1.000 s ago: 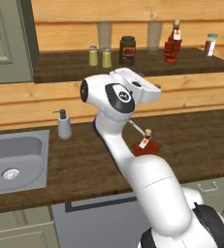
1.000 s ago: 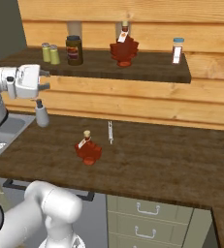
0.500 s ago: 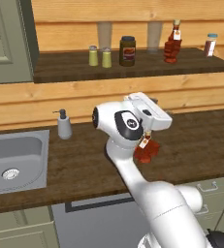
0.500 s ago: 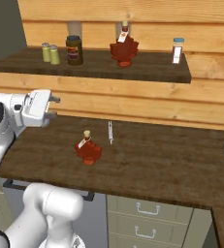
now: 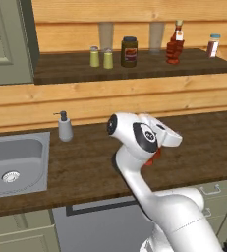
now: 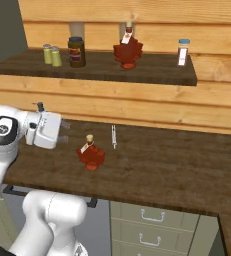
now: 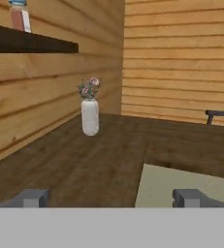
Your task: Put the shaker and condiment bottle from the counter next to their counterparts in the cabinet.
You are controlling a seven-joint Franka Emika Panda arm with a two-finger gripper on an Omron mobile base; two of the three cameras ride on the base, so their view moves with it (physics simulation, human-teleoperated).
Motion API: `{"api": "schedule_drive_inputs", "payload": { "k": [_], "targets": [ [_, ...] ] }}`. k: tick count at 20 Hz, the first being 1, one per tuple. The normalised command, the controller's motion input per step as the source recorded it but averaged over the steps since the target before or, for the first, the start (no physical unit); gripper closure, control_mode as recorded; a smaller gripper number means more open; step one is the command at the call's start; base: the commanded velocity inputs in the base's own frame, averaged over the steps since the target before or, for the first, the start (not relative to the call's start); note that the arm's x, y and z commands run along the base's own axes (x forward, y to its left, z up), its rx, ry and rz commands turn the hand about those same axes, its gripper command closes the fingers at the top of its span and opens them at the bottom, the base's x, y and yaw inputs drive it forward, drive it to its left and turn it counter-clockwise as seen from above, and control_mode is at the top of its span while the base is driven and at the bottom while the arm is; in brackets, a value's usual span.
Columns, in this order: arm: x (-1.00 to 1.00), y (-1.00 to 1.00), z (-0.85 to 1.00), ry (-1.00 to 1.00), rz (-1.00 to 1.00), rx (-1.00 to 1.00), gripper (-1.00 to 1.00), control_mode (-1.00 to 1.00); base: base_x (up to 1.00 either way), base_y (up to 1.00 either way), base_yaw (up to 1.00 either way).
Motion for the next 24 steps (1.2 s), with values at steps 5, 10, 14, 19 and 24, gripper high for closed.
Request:
{"api": "schedule_drive_inputs", "payload": {
  "k": [5, 10, 14, 19, 24],
  "targets": [
    [0.04, 0.37, -0.61, 0.15, -0.16, 0.18, -1.00, -1.00, 0.00, 0.00, 0.00],
    [0.18, 0.32, -0.22, 0.01, -0.26, 0.03, -1.00, -1.00, 0.00, 0.00, 0.00],
    [0.64, 0.02, -0.02, 0.01, -0.14, 0.00, -1.00, -1.00, 0.00, 0.00, 0.00],
    [0.78, 0.00, -0.21, 0.05, 0.01, 0.01, -1.00, -1.00, 0.00, 0.00, 0.00],
    [0.15, -0.01, -0.08, 0.00, 0.00, 0.00, -1.00, -1.00, 0.00, 0.00, 0.00]
  ]
}}
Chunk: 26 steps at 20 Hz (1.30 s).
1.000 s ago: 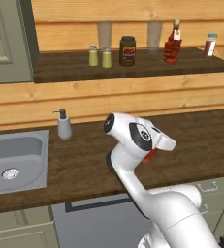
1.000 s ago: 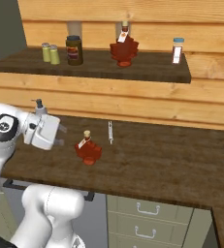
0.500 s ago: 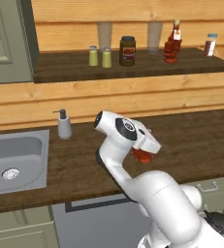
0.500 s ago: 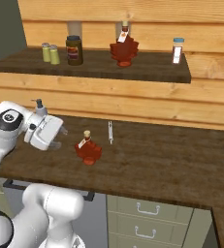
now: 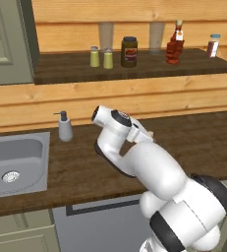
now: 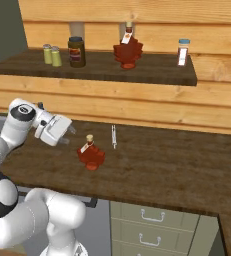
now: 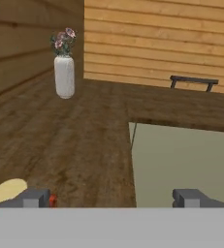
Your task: Put the shaker and condiment bottle from the counter next to their counterparts in the cabinet.
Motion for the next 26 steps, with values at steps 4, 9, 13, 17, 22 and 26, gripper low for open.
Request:
{"api": "schedule_drive_inputs", "payload": {
  "k": [4, 9, 13, 17, 22, 26],
  "targets": [
    [0.00, -0.04, 0.00, 0.00, 0.00, 0.00, -1.00, -1.00, 0.00, 0.00, 0.00],
    [0.39, -0.38, -0.37, 0.00, 0.10, 0.03, -1.00, -1.00, 0.00, 0.00, 0.00],
    [0.09, -0.32, -0.15, 0.00, 0.07, 0.01, -1.00, -1.00, 0.00, 0.00, 0.00],
    [0.00, -0.18, -0.03, 0.00, 0.00, 0.00, -1.00, -1.00, 0.00, 0.00, 0.00],
    [0.13, -0.11, -0.03, 0.00, 0.00, 0.04, -1.00, -1.00, 0.00, 0.00, 0.00],
    [0.03, 0.00, 0.01, 0.00, 0.04, 0.03, -1.00, -1.00, 0.00, 0.00, 0.00]
  ]
}}
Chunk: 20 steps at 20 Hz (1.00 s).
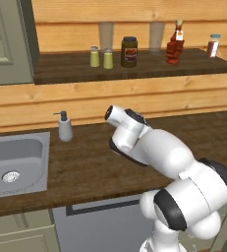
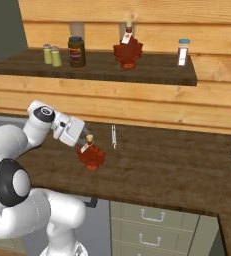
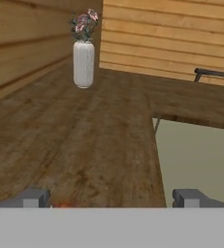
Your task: Put the shaker and condiment bottle from the counter next to their counterparts in the cabinet.
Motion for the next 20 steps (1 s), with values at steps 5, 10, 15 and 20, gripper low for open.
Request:
{"api": "schedule_drive_inputs", "payload": {
  "k": [5, 10, 15, 20],
  "targets": [
    [0.00, 0.00, 0.16, -0.01, 0.00, 0.00, -1.00, -1.00, 0.00, 0.00, 0.00],
    [0.08, 0.00, 0.08, 0.00, 0.01, 0.00, -1.00, -1.00, 0.00, 0.00, 0.00],
    [0.34, 0.20, -0.06, 0.01, 0.05, 0.01, -1.00, -1.00, 0.00, 0.00, 0.00],
    [0.11, 0.31, -0.02, 0.03, 0.01, 0.00, -1.00, -1.00, 0.00, 0.00, 0.00]
  ]
}}
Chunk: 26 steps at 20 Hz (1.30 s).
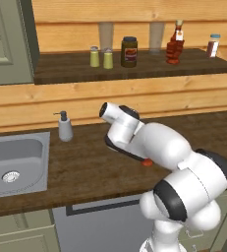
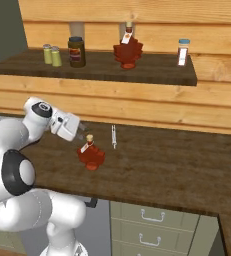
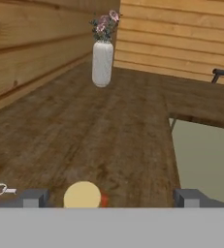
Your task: Put the shaker and condiment bottle from the counter next to their counterparts in the cabinet.
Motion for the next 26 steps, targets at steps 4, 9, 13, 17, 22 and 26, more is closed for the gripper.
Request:
{"api": "schedule_drive_inputs", "payload": {
  "k": [4, 9, 13, 17, 22, 26],
  "targets": [
    [0.26, 0.03, -0.21, 0.02, 0.00, 0.00, -1.00, -1.00, 0.00, 0.00, 0.00],
    [0.56, 0.00, -0.48, 0.05, 0.08, 0.00, -1.00, -1.00, 0.00, 0.00, 0.00],
    [0.21, 0.00, -0.33, 0.04, 0.04, 0.00, -1.00, -1.00, 0.00, 0.00, 0.00],
    [-0.02, -0.10, -0.17, 0.00, 0.00, 0.00, -1.00, -1.00, 0.00, 0.00, 0.00],
    [-0.41, -0.40, -0.17, 0.00, -0.03, 0.00, -1.00, -1.00, 0.00, 0.00, 0.00],
    [-0.57, -0.42, -0.18, -0.02, -0.10, 0.00, -1.00, -1.00, 0.00, 0.00, 0.00]
  ]
}}
